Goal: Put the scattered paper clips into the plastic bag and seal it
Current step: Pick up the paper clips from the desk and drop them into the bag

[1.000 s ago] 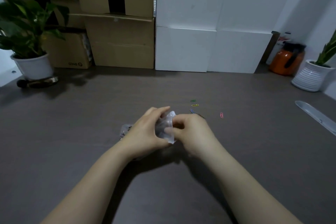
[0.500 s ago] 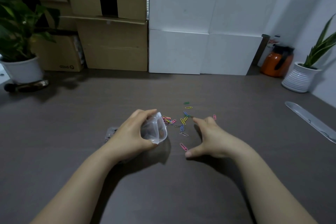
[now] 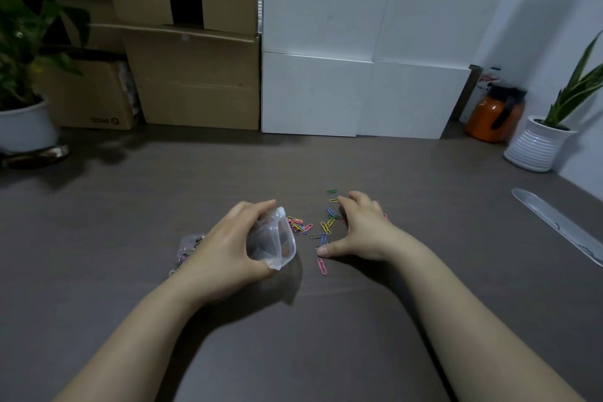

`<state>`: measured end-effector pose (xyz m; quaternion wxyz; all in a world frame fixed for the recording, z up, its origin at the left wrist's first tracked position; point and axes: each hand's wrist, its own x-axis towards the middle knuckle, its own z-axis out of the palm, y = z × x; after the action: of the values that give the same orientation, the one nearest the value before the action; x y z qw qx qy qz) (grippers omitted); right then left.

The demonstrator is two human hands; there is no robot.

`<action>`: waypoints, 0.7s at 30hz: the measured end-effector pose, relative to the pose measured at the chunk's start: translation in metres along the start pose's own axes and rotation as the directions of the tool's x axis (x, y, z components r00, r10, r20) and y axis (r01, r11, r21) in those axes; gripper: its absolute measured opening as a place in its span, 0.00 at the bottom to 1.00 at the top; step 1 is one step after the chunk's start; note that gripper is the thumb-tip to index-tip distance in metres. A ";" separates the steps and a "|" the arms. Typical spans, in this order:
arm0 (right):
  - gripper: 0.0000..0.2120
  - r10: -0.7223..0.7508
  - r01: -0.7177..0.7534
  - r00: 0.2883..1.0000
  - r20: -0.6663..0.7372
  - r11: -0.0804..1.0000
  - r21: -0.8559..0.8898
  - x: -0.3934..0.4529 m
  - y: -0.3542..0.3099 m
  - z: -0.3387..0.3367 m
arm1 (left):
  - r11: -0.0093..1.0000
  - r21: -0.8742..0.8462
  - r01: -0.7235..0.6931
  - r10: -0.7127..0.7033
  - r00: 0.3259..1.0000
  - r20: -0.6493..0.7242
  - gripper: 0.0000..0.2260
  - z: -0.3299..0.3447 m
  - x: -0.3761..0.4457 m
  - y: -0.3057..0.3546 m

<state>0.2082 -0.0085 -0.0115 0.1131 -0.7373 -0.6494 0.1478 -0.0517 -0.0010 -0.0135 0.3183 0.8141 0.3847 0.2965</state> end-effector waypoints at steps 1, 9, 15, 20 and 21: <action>0.60 0.006 -0.006 1.000 0.006 1.000 -0.030 0.005 0.000 -0.001 | 1.000 0.001 0.001 -0.001 1.000 -0.001 0.37 0.000 0.000 -0.001; 0.58 0.043 -0.033 0.993 0.113 0.996 -0.087 0.041 -0.006 -0.015 | 1.000 0.011 -0.007 0.008 1.000 -0.018 0.37 0.000 0.001 -0.004; 0.45 0.035 -0.036 0.988 0.150 0.999 0.002 0.044 -0.009 -0.021 | 1.000 0.010 -0.005 0.006 1.000 -0.020 0.38 0.000 0.002 -0.003; 0.23 -0.004 0.006 1.000 -0.028 0.998 0.059 0.026 -0.012 -0.003 | 1.000 0.000 0.002 -0.002 1.000 -0.022 0.37 -0.002 0.000 -0.004; 0.19 -0.008 0.013 0.997 -0.071 0.998 0.067 0.020 -0.013 0.001 | 1.000 0.002 0.006 -0.006 1.000 -0.027 0.36 -0.002 0.000 -0.005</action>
<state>0.1979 0.0133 -0.0089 0.1616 -0.7344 -0.6435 0.1431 -0.0552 0.0021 -0.0154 0.3132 0.8091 0.3917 0.3063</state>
